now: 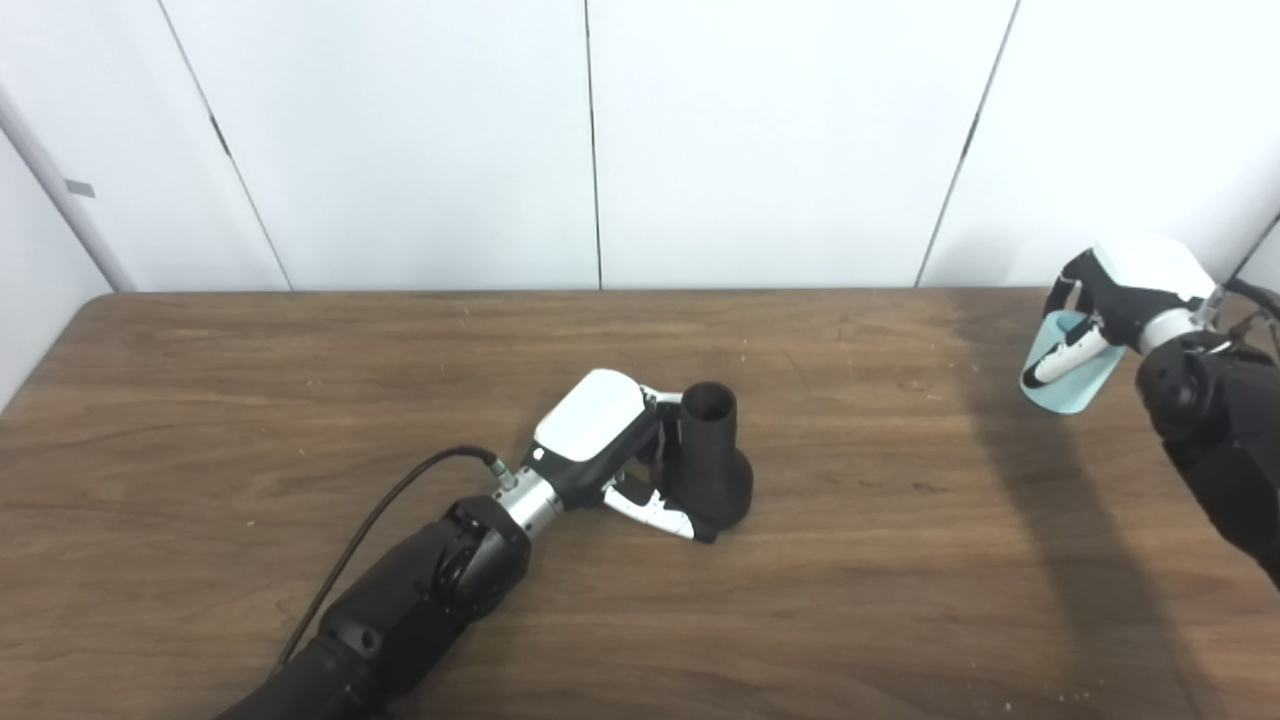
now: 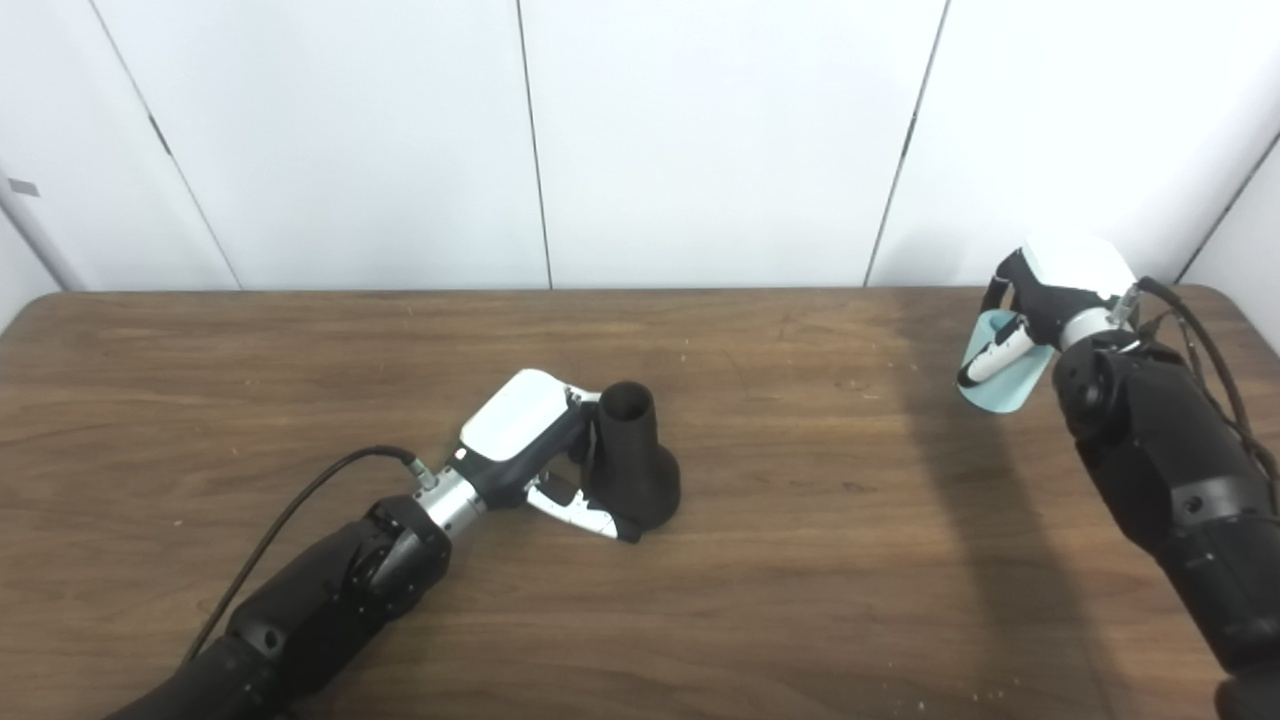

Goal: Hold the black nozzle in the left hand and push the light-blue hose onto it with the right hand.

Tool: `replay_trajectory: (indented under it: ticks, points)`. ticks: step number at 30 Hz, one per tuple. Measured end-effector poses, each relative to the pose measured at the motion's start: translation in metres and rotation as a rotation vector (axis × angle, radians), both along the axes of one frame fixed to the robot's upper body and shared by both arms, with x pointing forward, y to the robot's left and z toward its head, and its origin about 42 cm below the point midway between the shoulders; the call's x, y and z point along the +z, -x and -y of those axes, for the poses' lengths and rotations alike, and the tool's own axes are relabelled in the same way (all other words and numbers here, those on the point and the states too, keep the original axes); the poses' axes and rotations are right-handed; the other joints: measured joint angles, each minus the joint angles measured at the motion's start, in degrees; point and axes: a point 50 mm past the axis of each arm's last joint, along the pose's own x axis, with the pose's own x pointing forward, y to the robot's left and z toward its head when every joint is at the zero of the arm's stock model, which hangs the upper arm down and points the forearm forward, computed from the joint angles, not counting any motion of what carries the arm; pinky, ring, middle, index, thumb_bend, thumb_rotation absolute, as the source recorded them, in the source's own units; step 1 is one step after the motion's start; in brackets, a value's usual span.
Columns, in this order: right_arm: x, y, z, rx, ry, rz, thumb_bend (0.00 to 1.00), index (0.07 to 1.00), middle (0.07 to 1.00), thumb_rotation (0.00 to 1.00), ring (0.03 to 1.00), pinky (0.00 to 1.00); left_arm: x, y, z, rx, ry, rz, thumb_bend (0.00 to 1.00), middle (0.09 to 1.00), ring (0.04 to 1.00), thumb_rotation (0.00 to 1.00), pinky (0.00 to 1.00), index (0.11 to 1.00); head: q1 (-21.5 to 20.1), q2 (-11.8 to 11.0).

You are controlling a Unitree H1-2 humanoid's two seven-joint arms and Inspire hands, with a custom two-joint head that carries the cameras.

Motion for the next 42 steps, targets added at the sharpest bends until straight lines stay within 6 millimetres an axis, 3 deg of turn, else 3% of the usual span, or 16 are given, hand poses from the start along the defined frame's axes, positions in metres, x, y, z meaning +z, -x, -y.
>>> replay_trajectory:
  ticks: [7, 12, 14, 16, 26, 33, 38, 42]
  points:
    - [0.015, 0.008, -0.021, 0.078, 0.002, 0.025, 0.52, 0.484, 0.289, 0.13, 0.190, 0.12, 0.000, 0.000, 0.000, 0.000, 0.000, 0.000, 0.64, 0.313, 0.293, 0.42, 0.23, 0.291, 0.18, 0.18]
    - [0.051, 0.019, -0.056, 0.200, -0.009, 0.106, 0.52, 0.485, 0.328, 0.12, 0.223, 0.15, 0.000, 0.000, 0.000, -0.001, 0.000, -0.001, 0.64, 0.312, 0.291, 0.42, 0.23, 0.291, 0.18, 0.09]
    - [0.066, 0.025, -0.069, 0.257, -0.021, 0.142, 0.53, 0.485, 0.436, 0.03, 0.236, 0.16, 0.000, 0.000, 0.001, -0.001, 0.000, -0.001, 0.64, 0.312, 0.290, 0.42, 0.23, 0.288, 0.18, 0.00]
    - [0.081, 0.030, -0.082, 0.320, -0.045, 0.162, 0.53, 0.485, 0.457, 0.01, 0.232, 0.15, 0.000, 0.000, 0.001, -0.002, 0.000, -0.002, 0.64, 0.312, 0.290, 0.42, 0.23, 0.289, 0.18, 0.00]
    - [0.149, 0.066, -0.137, 0.599, -0.084, 0.223, 0.53, 0.483, 0.470, 0.00, 0.173, 0.09, 0.000, 0.001, 0.002, -0.004, 0.000, -0.002, 0.64, 0.313, 0.285, 0.42, 0.22, 0.314, 0.35, -0.09]
    - [0.159, 0.076, -0.164, 0.696, -0.130, 0.203, 0.53, 0.484, 0.470, 0.00, 0.162, 0.08, 0.000, 0.001, 0.002, -0.005, 0.000, -0.002, 0.64, 0.323, 0.295, 0.42, 0.23, 0.314, 0.35, -0.18]
    - [0.159, 0.079, -0.173, 0.727, -0.164, 0.177, 0.53, 0.483, 0.471, 0.00, 0.180, 0.10, 0.000, 0.001, 0.002, -0.005, -0.001, -0.003, 0.63, 0.324, 0.296, 0.42, 0.23, 0.313, 0.26, -0.35]
    - [0.157, 0.084, -0.191, 0.776, -0.204, 0.159, 0.53, 0.483, 0.470, 0.00, 0.161, 0.10, 0.000, 0.001, 0.002, -0.004, -0.001, -0.003, 0.63, 0.322, 0.295, 0.42, 0.22, 0.311, 0.26, -0.35]
